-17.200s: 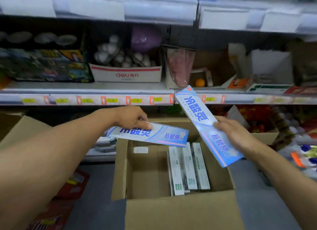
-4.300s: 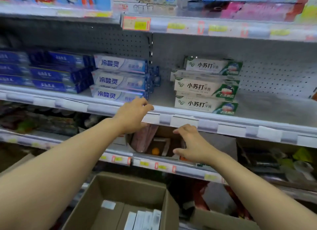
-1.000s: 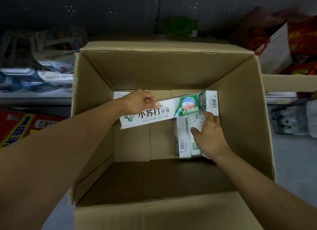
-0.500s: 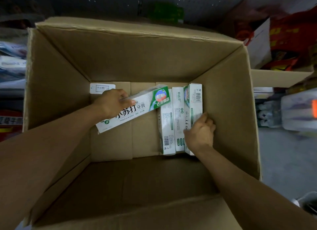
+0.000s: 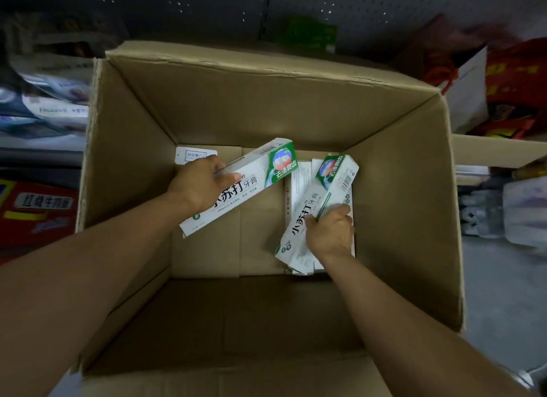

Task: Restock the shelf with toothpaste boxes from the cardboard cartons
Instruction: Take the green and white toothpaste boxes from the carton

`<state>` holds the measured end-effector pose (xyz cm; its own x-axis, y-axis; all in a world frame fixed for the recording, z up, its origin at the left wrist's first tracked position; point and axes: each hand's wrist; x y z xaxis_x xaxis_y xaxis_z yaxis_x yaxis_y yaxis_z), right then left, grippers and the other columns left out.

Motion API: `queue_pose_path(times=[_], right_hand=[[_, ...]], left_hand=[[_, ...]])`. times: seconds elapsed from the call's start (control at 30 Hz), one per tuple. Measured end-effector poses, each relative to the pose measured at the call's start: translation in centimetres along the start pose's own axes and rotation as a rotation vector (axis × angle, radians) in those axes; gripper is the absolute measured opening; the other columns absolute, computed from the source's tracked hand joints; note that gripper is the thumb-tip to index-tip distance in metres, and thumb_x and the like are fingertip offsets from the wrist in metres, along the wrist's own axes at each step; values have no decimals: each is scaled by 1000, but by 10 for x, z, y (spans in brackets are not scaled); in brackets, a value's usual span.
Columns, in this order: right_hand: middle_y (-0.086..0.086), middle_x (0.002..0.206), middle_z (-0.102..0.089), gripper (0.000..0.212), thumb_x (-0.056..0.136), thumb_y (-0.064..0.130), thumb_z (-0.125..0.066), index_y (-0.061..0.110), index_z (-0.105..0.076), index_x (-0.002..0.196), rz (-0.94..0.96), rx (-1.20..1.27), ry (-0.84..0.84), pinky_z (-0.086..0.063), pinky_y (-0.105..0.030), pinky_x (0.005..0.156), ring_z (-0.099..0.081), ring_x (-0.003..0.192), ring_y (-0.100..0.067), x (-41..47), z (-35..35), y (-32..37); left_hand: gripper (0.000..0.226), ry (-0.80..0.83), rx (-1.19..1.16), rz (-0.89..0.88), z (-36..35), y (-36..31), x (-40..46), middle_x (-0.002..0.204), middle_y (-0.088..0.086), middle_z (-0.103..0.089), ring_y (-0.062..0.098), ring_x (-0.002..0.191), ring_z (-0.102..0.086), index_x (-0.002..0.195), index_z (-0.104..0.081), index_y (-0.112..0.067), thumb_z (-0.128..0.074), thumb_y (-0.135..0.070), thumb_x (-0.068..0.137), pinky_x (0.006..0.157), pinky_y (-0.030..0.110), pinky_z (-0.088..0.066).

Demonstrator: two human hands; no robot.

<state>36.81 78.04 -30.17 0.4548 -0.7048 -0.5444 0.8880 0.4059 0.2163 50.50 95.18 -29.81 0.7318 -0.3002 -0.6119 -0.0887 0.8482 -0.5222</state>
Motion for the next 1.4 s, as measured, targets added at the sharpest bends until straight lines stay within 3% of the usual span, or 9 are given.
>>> queue_pose_path(times=[0.2, 0.33, 0.43, 0.57, 0.7, 0.87, 1.0, 1.1, 1.4], right_hand=[[-18, 134, -33, 77, 84, 33, -68, 4, -20, 137, 32, 75, 76, -42, -40, 94, -41, 121, -34, 4, 7, 1], [-13, 143, -24, 74, 83, 17, -63, 13, -21, 144, 442, -358, -68, -36, -40, 101, -28, 126, -30, 21, 41, 0], [-8, 151, -17, 74, 81, 13, -65, 21, -28, 145, 766, -746, 37, -22, -40, 111, -18, 136, -27, 45, 53, 6], [-10, 115, -60, 48, 60, 9, -81, 12, -66, 105, 1020, -870, -45, -44, -40, 90, -56, 105, -29, 55, 48, 3], [-11, 89, -65, 50, 41, 7, -86, 8, -67, 87, 1079, -908, -96, -50, -42, 80, -62, 85, -32, 57, 49, -4], [-8, 132, -45, 50, 81, 20, -67, 12, -47, 126, 1069, -1031, 83, -29, -37, 106, -39, 125, -26, 62, 58, -6], [-5, 149, -26, 68, 84, 27, -65, 22, -29, 142, 1169, -1119, 140, -20, -39, 111, -26, 135, -26, 74, 63, 7], [-1, 153, -22, 56, 93, 20, -49, 25, -27, 144, 1250, -1270, 197, -8, -43, 115, -17, 140, -27, 80, 56, 9], [-5, 120, -52, 42, 81, 15, -61, 17, -50, 122, 1362, -1266, 104, -40, -36, 86, -49, 111, -25, 75, 58, 22]], left_hand=[[36, -22, -49, 41, -1, -1, -9, 94, 6, -66, 22, 81, -63, 106, -55, -15, -55, -47, 89, 68, 34, -51], [37, -51, -102, 46, -4, -4, -14, 96, 8, -67, 24, 83, -64, 108, -56, -13, -56, -44, 89, 74, 38, -54], [37, -72, -120, 52, -7, -5, -16, 100, 7, -67, 23, 86, -64, 109, -56, -13, -56, -45, 89, 77, 38, -54], [38, -87, -96, 69, -12, -3, -18, 99, 5, -65, 22, 85, -62, 111, -56, -14, -55, -46, 89, 73, 35, -51], [38, -98, -99, 80, -18, 0, -22, 99, 5, -66, 21, 83, -61, 109, -59, -14, -57, -46, 88, 70, 31, -48], [39, -100, -76, 82, -23, -1, -30, 96, 2, -64, 15, 78, -59, 111, -56, -14, -56, -46, 89, 58, 26, -44], [39, -108, -70, 94, -29, 0, -35, 97, 3, -64, 16, 79, -59, 110, -56, -15, -56, -47, 88, 60, 26, -41], [40, -117, -66, 107, -32, 2, -40, 96, 2, -63, 18, 79, -59, 110, -55, -15, -55, -48, 88, 59, 27, -41], [37, -187, -130, 139, -25, 6, -56, 90, -1, -65, 9, 69, -59, 110, -56, -15, -55, -46, 89, 52, 23, -41]])
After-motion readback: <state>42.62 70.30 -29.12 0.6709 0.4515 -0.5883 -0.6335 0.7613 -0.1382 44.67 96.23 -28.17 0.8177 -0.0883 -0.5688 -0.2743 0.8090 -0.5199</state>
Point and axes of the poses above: each hand's wrist, its own x-axis towards the middle knuckle, its own z-axis out of the back of the hand, y = z × x
